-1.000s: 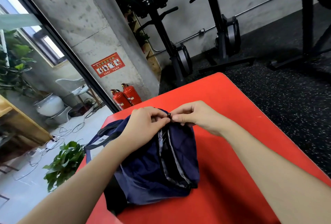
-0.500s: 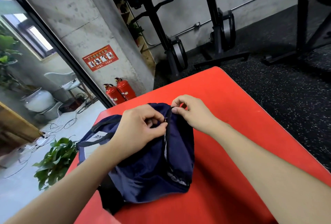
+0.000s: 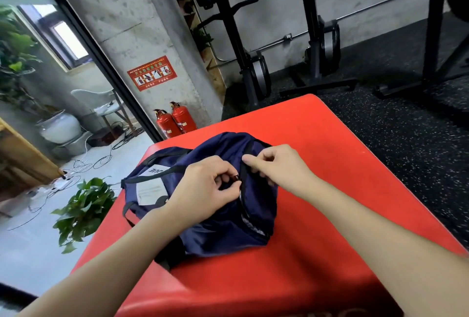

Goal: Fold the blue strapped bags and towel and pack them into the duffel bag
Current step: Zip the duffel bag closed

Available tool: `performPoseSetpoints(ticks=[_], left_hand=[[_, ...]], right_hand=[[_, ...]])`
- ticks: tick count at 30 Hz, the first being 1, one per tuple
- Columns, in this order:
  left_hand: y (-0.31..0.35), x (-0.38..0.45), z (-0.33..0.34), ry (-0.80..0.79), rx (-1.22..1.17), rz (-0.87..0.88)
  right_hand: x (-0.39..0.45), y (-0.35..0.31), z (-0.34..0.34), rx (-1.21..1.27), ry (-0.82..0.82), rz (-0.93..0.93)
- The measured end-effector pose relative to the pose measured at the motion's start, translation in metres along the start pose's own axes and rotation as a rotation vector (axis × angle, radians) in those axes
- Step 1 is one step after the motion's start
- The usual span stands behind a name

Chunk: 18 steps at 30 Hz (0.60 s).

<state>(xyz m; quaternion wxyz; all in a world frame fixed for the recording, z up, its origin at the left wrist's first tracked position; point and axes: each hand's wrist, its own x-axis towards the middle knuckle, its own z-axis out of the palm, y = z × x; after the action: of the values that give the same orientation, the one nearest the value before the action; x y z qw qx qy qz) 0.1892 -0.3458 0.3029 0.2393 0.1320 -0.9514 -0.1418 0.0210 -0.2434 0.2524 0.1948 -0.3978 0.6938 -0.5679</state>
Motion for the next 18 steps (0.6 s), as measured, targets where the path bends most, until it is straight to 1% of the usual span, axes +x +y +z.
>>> performPoseSetpoints(ticks=[3,8,13,18], left_hand=[[-0.001,-0.007,0.003,0.027,0.032,0.01],[0.005,-0.018,0.007,0.075,0.037,-0.014],[0.01,-0.033,0.012,0.092,0.031,-0.046],[0.009,-0.045,0.015,0.111,0.083,-0.064]], right_hand=[[-0.014,-0.008,0.01,0.007,-0.045,0.065],[-0.02,-0.018,0.014,0.028,-0.118,0.113],[-0.02,-0.023,0.015,0.038,-0.031,0.113],[-0.014,-0.025,0.014,0.137,0.003,0.141]])
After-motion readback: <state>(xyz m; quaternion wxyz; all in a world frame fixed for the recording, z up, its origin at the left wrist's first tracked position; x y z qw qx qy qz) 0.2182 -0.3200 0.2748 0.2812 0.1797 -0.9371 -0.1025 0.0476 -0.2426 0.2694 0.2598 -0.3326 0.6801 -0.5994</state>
